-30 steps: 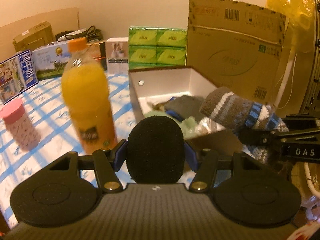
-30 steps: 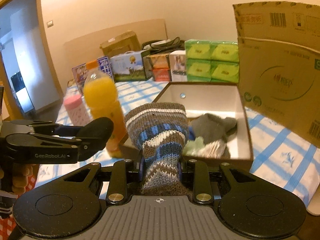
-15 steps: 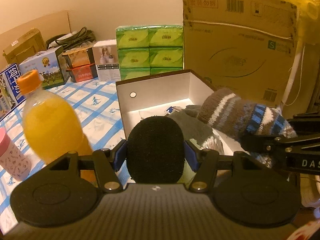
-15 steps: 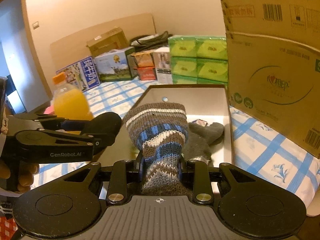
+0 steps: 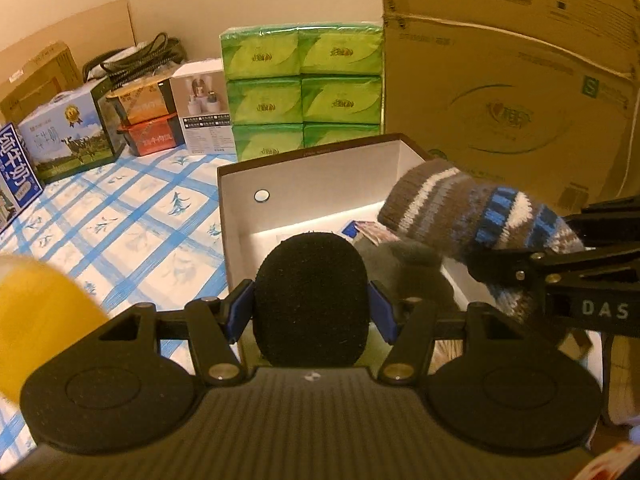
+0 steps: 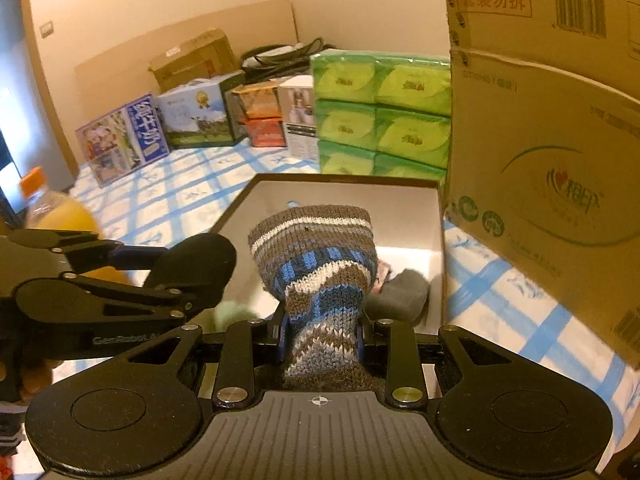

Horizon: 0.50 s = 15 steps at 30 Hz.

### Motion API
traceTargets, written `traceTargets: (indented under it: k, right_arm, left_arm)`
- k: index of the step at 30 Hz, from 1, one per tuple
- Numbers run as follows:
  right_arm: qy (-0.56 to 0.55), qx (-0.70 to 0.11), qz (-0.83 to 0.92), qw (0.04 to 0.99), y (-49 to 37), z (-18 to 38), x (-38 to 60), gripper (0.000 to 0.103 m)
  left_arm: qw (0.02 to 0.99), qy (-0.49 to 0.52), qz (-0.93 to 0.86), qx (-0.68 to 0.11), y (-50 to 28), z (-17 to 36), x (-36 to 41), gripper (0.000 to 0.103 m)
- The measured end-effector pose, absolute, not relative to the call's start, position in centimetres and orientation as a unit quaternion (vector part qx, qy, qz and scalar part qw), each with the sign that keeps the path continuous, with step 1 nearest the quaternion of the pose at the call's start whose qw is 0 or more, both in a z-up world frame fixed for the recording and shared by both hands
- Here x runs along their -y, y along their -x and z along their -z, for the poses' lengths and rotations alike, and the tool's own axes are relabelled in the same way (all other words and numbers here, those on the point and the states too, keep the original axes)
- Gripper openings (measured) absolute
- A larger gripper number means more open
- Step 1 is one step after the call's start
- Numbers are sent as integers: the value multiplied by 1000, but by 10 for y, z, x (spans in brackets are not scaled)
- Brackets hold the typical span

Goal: Organize soft objects
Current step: 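Carry the black sponge and knitted sock over the brown box with both tools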

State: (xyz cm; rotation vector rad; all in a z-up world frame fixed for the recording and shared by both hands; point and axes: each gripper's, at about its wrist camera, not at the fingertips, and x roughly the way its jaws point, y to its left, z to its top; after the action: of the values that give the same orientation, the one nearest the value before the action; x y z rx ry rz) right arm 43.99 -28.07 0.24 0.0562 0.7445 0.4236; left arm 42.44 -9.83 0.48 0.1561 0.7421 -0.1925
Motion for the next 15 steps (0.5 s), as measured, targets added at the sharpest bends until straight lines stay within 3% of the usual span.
traceTargets:
  k: [15]
  right_arm:
    - [-16,-377,-188,907,-532,18,280,30]
  left_arm:
    - [921,-28,67,-384,-524,7,107,60]
